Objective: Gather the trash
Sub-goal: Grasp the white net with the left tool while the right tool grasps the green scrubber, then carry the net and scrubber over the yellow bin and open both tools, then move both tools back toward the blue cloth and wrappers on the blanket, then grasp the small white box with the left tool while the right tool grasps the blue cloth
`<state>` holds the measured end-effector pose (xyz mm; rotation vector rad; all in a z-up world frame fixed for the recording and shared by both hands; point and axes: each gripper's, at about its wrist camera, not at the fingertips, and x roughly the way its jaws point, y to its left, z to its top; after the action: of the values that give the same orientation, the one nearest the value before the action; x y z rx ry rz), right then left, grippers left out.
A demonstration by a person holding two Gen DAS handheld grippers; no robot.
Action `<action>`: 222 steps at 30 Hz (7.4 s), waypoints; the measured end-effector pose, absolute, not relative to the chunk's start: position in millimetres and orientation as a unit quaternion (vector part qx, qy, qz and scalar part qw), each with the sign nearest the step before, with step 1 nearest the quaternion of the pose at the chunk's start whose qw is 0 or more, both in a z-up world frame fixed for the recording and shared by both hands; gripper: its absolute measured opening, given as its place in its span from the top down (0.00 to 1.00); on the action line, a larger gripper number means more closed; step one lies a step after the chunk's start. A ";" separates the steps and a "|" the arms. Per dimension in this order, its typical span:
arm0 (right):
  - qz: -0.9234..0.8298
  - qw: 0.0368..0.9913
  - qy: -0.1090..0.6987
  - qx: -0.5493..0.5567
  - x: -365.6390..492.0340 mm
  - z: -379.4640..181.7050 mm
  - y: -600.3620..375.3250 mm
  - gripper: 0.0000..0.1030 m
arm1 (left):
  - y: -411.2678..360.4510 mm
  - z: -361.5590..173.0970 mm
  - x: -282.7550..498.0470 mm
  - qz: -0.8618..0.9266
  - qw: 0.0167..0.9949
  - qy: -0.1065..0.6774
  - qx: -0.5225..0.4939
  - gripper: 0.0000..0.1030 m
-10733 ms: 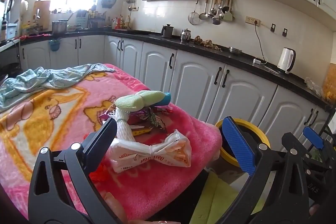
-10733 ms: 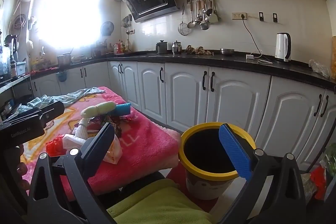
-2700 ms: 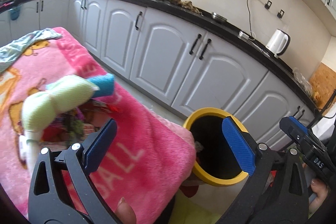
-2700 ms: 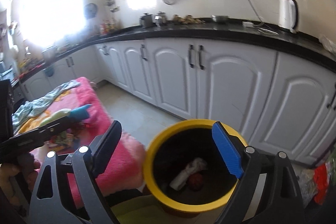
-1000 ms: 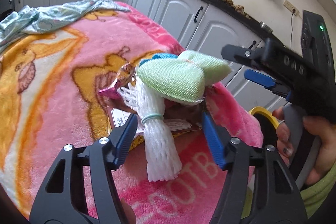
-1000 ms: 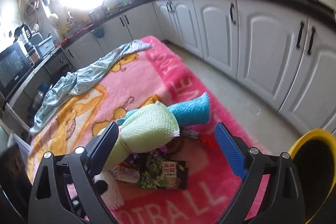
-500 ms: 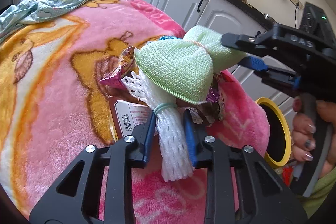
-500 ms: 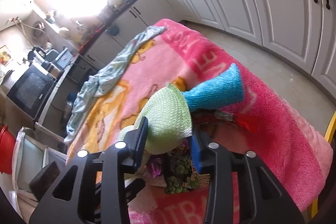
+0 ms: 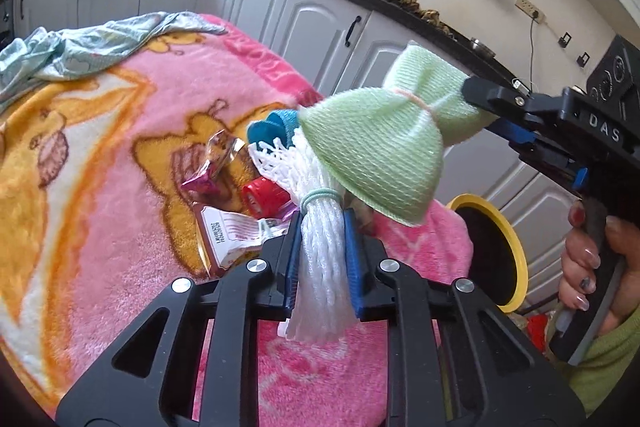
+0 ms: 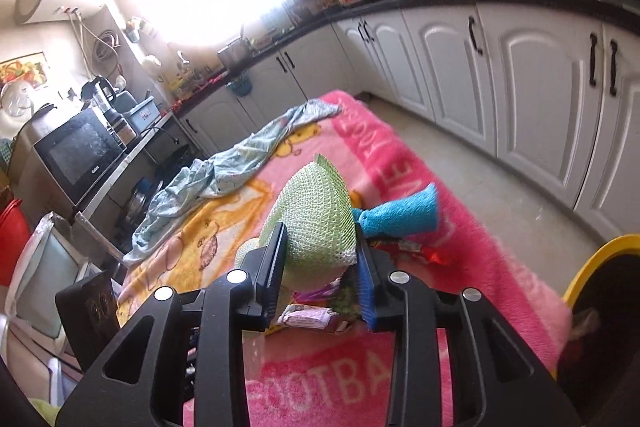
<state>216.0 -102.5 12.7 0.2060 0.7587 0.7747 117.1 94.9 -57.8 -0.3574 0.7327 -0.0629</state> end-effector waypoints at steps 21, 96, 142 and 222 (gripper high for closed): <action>0.319 0.891 0.309 0.092 183.9 41.8 -196.1 0.71 | 28.8 -35.5 125.1 -0.096 0.925 0.344 -0.128 0.87; 0.033 0.938 0.321 0.128 190.0 -49.5 -414.9 0.30 | -173.1 -96.0 230.6 -0.206 0.895 0.394 -0.031 0.12; 0.192 0.938 0.289 0.006 150.0 0.2 -253.5 0.11 | 10.8 -27.2 160.3 -0.045 0.941 0.308 -0.129 0.11; 0.343 0.821 0.450 0.082 312.7 -73.2 -88.2 0.95 | 173.3 -101.3 117.6 0.013 0.886 0.378 -0.268 0.68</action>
<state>312.7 -88.2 -73.2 0.1753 0.9576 0.7294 117.6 173.3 -101.3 -0.5577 0.7860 0.0271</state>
